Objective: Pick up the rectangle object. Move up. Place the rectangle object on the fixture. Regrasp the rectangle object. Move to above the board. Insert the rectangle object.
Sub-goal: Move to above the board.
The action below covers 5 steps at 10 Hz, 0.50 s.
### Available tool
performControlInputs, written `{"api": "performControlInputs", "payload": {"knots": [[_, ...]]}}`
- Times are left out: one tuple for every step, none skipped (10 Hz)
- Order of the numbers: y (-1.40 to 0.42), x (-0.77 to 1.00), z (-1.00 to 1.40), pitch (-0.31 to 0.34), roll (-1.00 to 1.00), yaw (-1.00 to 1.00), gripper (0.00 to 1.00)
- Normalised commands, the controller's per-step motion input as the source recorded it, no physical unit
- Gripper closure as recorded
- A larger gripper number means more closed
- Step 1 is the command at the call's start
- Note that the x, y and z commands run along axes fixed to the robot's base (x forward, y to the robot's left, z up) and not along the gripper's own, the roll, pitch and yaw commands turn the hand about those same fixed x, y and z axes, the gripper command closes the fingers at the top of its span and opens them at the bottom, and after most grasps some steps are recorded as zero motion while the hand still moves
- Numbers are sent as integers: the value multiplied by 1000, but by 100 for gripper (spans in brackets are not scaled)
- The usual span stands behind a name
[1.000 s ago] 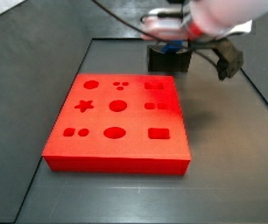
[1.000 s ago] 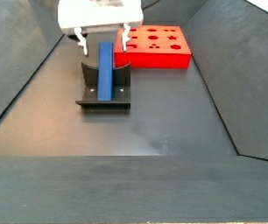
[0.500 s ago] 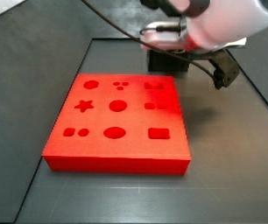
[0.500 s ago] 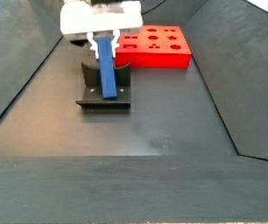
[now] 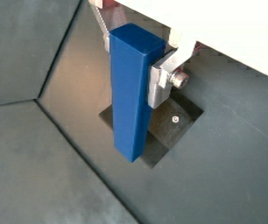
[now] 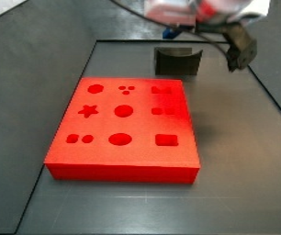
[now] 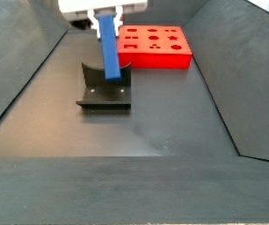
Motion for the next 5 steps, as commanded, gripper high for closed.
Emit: {"api": "performControlInputs", "payload": {"knots": [[-22,-103,1000,103,-53,113,100],[-20,-99,1000,70,-50,120,100],[-16,-94,1000,34,-52,115,100],[-15,-90,1000,11,-51,104,100],[-16,-86,1000,-10,-47,88,100]]}}
